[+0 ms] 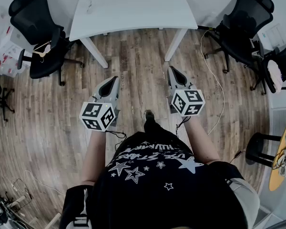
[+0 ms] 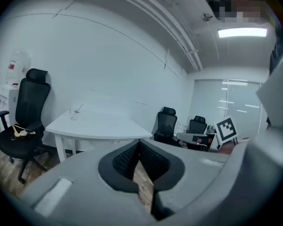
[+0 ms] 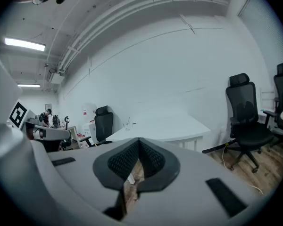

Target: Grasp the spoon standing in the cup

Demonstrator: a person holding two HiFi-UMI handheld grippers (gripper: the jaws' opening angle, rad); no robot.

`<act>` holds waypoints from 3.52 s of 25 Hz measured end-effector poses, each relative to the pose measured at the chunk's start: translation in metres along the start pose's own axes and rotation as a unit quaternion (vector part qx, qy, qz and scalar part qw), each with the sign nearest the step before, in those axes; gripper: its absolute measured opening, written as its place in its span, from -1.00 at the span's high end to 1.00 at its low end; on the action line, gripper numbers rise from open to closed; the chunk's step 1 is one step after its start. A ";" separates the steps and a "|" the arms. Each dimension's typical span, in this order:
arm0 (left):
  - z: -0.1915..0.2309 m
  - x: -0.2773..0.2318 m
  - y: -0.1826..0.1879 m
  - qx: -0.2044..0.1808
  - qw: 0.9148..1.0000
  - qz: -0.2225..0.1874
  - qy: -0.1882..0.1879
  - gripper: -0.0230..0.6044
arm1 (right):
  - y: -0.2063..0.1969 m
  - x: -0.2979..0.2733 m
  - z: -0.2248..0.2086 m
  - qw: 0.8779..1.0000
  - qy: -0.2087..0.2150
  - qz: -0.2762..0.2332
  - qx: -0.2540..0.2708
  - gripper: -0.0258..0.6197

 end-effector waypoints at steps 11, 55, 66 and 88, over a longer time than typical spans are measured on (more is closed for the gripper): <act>0.005 0.055 -0.020 0.005 1.000 0.002 -0.004 0.91 | -0.018 0.035 0.046 1.000 -0.013 0.005 0.005 0.89; 0.101 -0.192 0.053 0.040 0.994 0.017 0.097 0.91 | 0.056 -0.238 -0.147 0.999 0.026 0.016 -0.037 0.89; 0.111 -0.222 0.065 0.040 0.993 0.025 0.109 0.91 | 0.067 -0.273 -0.140 0.997 0.069 0.014 0.005 0.89; 0.255 -0.267 0.092 0.063 0.987 0.005 0.146 0.91 | 0.087 -0.423 -0.111 0.996 0.083 0.033 0.003 0.89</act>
Point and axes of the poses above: the fingertips, and each gripper's own axes: x backward along the fingers, z to its left, y out of its top, the point moved 7 cm from there along x, backward along the fingers, and after that the axes turned 8 degrees about y, right-handed, at the moved point
